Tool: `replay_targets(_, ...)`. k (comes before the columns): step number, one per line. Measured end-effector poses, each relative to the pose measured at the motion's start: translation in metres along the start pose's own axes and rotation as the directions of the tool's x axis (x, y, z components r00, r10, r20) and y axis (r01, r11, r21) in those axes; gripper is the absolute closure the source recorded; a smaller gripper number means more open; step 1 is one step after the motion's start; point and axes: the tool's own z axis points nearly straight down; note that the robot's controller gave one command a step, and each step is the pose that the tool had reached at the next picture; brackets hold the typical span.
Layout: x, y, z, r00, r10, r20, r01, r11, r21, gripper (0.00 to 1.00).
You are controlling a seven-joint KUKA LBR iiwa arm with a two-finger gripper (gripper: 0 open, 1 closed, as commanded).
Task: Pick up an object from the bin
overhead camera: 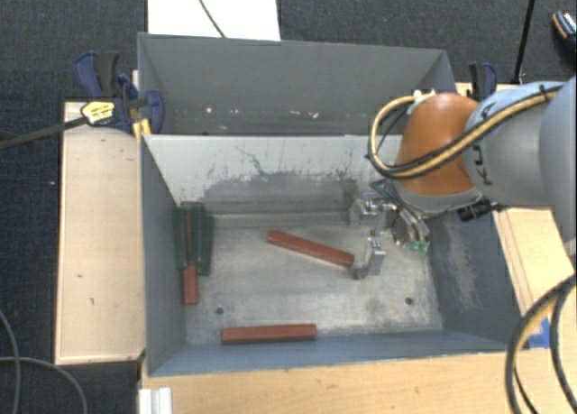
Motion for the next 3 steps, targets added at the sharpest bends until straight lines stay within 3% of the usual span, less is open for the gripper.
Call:
replay_targets(1, 0.011, 0.074, -0.004, 0.993, -0.115, 0.002, 0.115, 0.993, -0.002, 0.00)
replay_targets(2, 0.010, 0.069, -0.005, 0.994, -0.112, 0.002, 0.112, 0.994, 0.002, 1.00)
replay_targets(3, 0.046, 0.058, -0.143, 0.991, -0.135, 0.013, 0.135, 0.991, 0.004, 1.00)
